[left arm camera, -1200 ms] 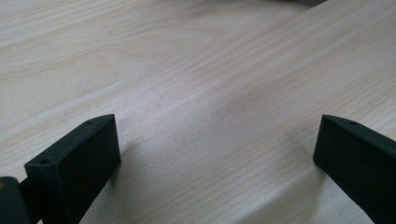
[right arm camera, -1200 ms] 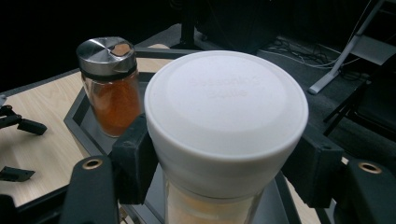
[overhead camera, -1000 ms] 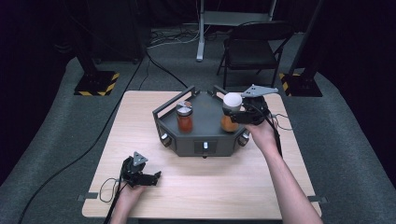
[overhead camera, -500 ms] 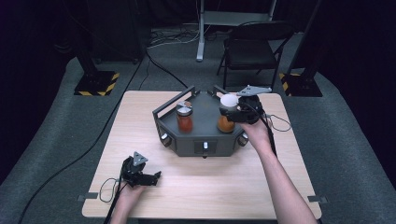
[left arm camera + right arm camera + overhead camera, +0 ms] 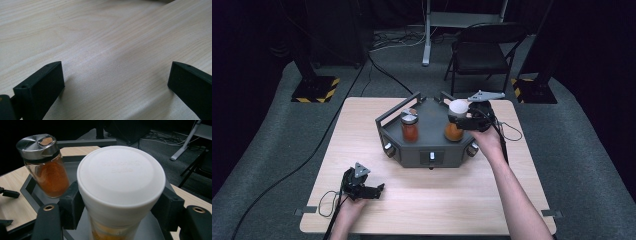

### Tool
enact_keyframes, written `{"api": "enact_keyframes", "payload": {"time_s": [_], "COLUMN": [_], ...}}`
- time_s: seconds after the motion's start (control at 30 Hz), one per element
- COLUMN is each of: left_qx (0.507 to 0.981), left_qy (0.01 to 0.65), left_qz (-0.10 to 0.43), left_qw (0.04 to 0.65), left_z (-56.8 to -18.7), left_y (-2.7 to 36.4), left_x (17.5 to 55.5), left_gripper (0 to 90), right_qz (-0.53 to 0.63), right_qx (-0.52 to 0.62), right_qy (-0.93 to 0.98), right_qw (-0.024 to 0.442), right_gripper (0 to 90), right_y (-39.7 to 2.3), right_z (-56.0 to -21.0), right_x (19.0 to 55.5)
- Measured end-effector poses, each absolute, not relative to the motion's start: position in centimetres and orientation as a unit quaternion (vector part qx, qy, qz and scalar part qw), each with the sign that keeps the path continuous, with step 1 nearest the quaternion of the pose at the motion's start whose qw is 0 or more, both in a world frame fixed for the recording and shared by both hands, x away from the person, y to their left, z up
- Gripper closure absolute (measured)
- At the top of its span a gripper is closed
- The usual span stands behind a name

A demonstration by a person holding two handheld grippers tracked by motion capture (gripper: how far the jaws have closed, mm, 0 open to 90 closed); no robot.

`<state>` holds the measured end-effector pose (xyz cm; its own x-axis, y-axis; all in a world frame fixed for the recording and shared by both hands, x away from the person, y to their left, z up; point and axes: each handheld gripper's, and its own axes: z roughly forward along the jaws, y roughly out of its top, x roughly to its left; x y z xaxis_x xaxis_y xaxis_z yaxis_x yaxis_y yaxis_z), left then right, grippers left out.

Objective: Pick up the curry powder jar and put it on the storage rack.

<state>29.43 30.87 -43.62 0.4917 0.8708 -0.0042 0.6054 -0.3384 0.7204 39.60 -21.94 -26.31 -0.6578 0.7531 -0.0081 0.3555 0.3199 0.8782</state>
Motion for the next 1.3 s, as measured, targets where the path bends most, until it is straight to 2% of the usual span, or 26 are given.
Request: {"api": "enact_keyframes", "payload": {"time_s": [0.5,0.93,1.3], "left_qx": [0.794,0.794,0.794], "left_qy": [0.465,0.465,0.465], "left_qz": [0.196,0.196,0.196], "left_qw": [0.339,0.339,0.339], "left_z": [-43.6,-43.6,-43.6], "left_y": [30.9,30.9,30.9], "left_x": [29.4,29.4,29.4], "left_gripper": [0.3,0.3,0.3], "right_qz": [0.461,0.465,0.48], "right_qx": [0.349,0.361,0.364], "right_qy": [0.787,0.779,0.768], "right_qw": [0.215,0.215,0.216], "right_gripper": [29.1,14.6,8.4], "right_y": [-22.1,-22.4,-24.2], "right_z": [-26.3,-26.4,-27.1], "right_x": [39.6,39.5,38.8]}}
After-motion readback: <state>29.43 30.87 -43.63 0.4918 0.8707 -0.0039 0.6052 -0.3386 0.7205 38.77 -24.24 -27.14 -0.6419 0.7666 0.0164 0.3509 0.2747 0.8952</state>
